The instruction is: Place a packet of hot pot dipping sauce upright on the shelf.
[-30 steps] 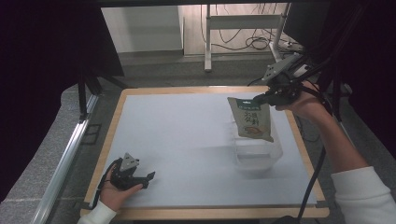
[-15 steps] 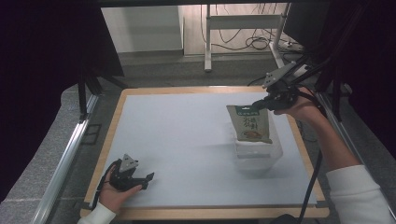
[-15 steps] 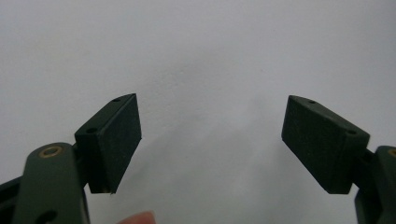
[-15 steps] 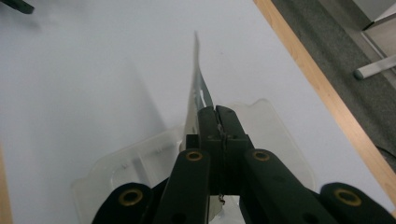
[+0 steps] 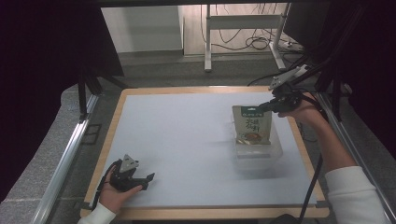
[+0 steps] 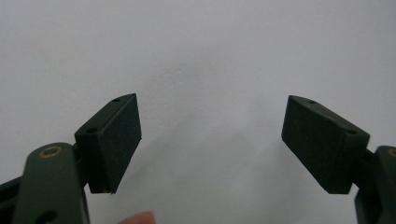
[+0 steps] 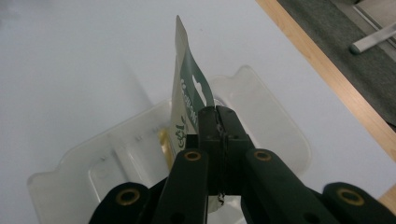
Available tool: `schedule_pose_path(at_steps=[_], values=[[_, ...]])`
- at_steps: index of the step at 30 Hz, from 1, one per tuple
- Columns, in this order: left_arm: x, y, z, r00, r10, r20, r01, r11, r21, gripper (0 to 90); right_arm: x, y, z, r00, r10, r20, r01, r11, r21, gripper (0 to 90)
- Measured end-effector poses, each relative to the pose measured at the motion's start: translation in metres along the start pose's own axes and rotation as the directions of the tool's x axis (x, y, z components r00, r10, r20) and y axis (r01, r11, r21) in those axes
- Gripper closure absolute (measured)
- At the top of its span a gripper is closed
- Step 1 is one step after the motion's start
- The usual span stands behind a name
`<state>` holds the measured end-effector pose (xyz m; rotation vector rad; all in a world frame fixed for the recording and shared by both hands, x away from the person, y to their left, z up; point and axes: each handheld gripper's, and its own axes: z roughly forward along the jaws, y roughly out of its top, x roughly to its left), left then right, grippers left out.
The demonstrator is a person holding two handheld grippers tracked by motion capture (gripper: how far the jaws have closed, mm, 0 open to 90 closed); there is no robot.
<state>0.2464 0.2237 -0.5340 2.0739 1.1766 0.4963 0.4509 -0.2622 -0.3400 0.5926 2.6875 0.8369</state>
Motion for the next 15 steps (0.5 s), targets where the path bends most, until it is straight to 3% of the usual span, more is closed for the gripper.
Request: schedule_pose_path(at_steps=[2,7,8,9,15], values=[[0.0,0.0,0.0,1.0,0.003,0.001,-0.003,1.0,0.0,19.9,-0.001,-0.002,0.001,0.9998,0.008,0.019,-0.008,1.0,0.007,85.8],[0.001,0.0,0.001,1.0,0.003,0.0,-0.003,1.0,0.001,19.8,0.002,0.001,0.0,0.9963,0.033,0.079,-0.032,0.999,-0.021,65.5],[0.001,0.0,0.001,1.0,0.003,0.0,-0.003,1.0,0.001,19.8,0.002,0.001,0.0,0.9963,0.033,0.079,-0.032,0.999,-0.021,65.5],[0.001,0.0,0.0,1.0,0.004,0.0,-0.004,1.0,0.001,19.8,0.007,0.004,0.0,0.993,0.042,0.11,-0.038,0.998,-0.042,56.6],[0.001,0.0,-0.001,1.0,0.002,0.003,-0.002,1.0,-0.004,19.8,0.028,0.021,0.0,0.9862,0.08,0.145,-0.06,0.988,-0.141,41.7]])
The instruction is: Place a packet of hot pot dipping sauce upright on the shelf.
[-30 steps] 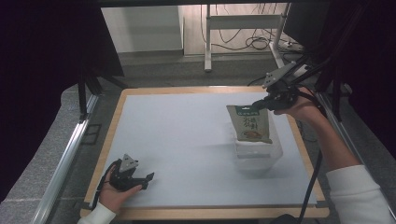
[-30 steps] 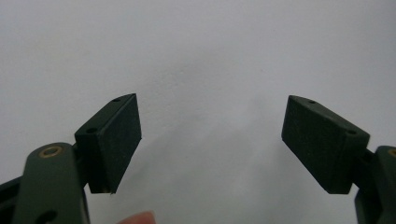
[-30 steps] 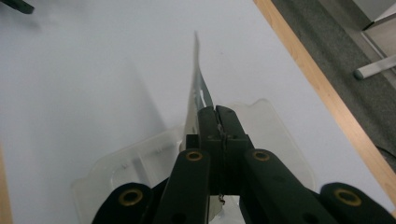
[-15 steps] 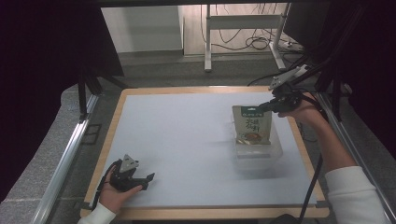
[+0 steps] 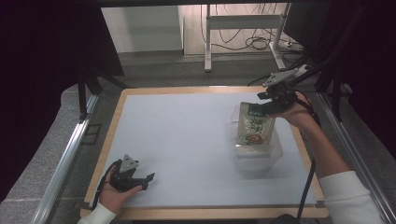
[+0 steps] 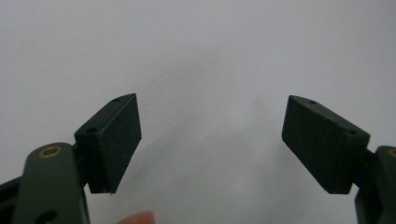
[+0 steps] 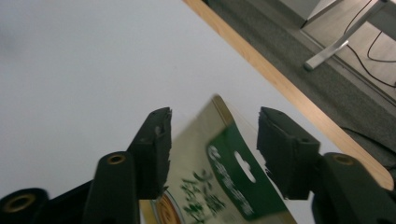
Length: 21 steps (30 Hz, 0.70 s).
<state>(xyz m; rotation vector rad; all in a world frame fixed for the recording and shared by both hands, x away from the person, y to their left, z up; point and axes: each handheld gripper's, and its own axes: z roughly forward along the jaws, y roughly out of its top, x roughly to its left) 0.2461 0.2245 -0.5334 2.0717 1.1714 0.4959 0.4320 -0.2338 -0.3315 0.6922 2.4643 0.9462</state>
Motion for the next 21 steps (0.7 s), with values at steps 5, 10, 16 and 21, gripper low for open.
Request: schedule_pose_path(at_steps=[5,10,16,21], values=[[-0.001,0.0,-0.001,1.0,0.004,0.003,-0.004,1.0,-0.006,19.8,0.026,0.005,0.005,0.9961,0.067,-0.058,-0.072,0.994,-0.085,33.8],[0.0,0.0,-0.002,1.0,0.002,0.007,-0.002,1.0,-0.008,19.8,0.061,-0.005,0.022,0.9843,0.101,-0.145,-0.12,0.984,-0.131,29.1],[0.0,0.0,-0.002,1.0,0.003,0.007,-0.003,1.0,-0.007,19.8,0.1,-0.024,0.05,0.9669,0.124,-0.223,-0.153,0.981,-0.116,26.2],[0.0,0.0,-0.002,1.0,0.003,0.005,-0.003,1.0,-0.005,19.8,0.126,-0.035,0.07,0.9551,0.126,-0.268,-0.154,0.984,-0.085,25.2]])
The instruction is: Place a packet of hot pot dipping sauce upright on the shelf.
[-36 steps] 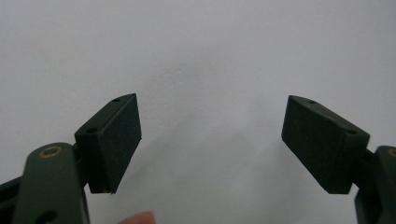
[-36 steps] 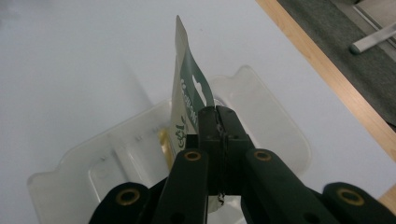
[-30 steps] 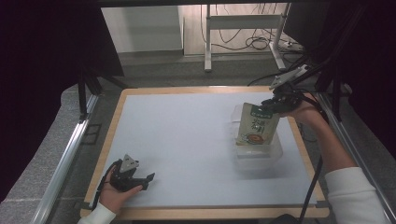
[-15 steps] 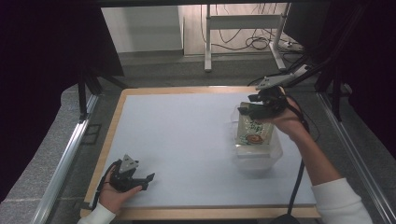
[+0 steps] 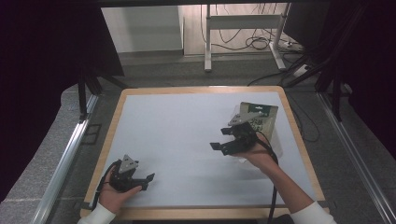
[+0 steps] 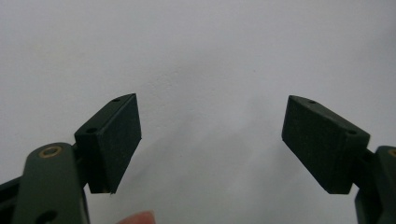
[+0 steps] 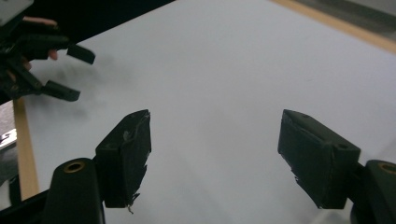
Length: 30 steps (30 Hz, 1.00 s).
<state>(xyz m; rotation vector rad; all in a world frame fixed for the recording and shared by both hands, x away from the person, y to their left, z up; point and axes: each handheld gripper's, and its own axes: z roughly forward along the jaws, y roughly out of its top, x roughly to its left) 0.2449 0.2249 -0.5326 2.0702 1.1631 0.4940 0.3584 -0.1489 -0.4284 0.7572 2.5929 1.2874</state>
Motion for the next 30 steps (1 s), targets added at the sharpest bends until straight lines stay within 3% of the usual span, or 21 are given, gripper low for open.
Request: schedule_pose_path(at_steps=[8,13,23,30], values=[[0.001,-0.001,0.001,1.0,-0.003,0.002,0.003,1.0,0.004,19.8,0.024,-0.02,0.027,0.9973,0.025,-0.068,-0.024,1.0,0.009,24.6],[0.001,-0.001,0.001,1.0,-0.001,0.004,0.001,1.0,0.004,19.8,0.037,-0.029,0.044,0.9945,0.011,-0.104,-0.004,0.998,0.067,23.3],[0.001,-0.002,0.0,1.0,-0.003,0.009,0.003,1.0,0.0,19.8,0.041,-0.04,0.059,0.9959,0.019,-0.089,-0.008,0.993,0.122,21.3],[0.002,-0.002,0.0,0.9999,-0.001,0.011,0.001,0.9999,-0.01,19.8,0.04,-0.04,0.058,0.9971,0.025,-0.071,-0.017,0.994,0.111,21.1]])
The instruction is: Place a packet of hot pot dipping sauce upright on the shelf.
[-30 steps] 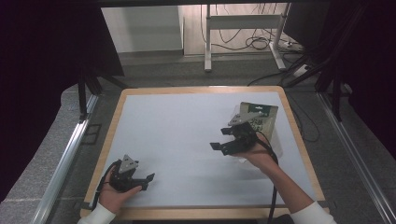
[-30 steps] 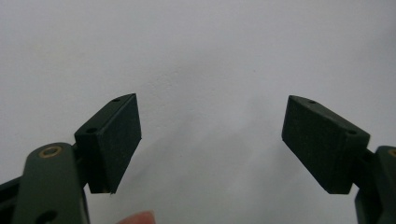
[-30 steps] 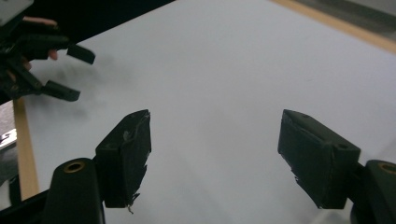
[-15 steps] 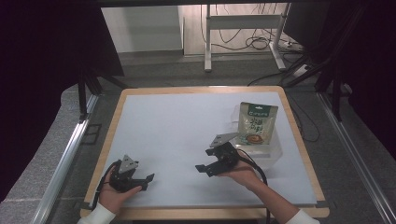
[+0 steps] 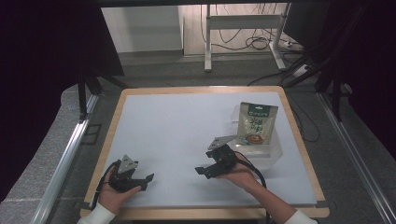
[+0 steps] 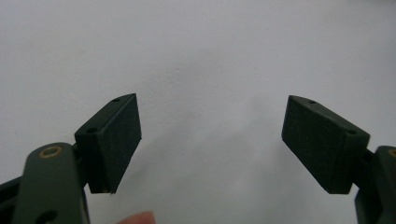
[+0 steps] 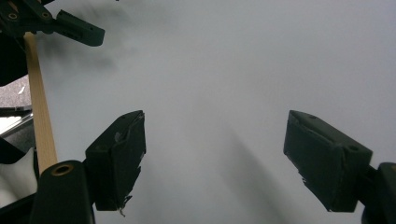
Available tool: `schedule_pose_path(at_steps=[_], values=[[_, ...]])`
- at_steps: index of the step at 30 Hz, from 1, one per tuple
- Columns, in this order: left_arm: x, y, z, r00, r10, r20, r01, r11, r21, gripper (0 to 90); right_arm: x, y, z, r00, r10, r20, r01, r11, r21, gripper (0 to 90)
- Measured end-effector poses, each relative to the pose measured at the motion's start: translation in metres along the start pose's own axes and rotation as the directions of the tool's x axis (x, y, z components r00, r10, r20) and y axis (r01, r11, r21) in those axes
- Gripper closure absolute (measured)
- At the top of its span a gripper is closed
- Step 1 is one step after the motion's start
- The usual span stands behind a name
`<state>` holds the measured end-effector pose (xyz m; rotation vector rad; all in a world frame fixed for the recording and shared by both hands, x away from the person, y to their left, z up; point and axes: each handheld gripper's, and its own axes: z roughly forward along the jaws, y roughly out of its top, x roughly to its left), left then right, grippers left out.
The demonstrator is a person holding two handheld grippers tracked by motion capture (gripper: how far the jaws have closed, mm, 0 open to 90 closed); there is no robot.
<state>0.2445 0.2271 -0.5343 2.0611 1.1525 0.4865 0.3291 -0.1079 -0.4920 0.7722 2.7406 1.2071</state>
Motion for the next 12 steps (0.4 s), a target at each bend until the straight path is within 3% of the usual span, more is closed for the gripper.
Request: schedule_pose_path(at_steps=[4,12], values=[[0.0,0.0,0.001,1.0,0.001,0.0,-0.001,1.0,0.001,19.8,0.001,-0.001,0.002,1.0,-0.007,0.003,0.007,1.0,0.006,20.7],[0.001,-0.001,0.0,1.0,0.002,-0.007,-0.002,1.0,0.003,19.7,0.006,-0.007,0.027,0.993,-0.054,0.106,0.044,0.995,0.089,15.6]])
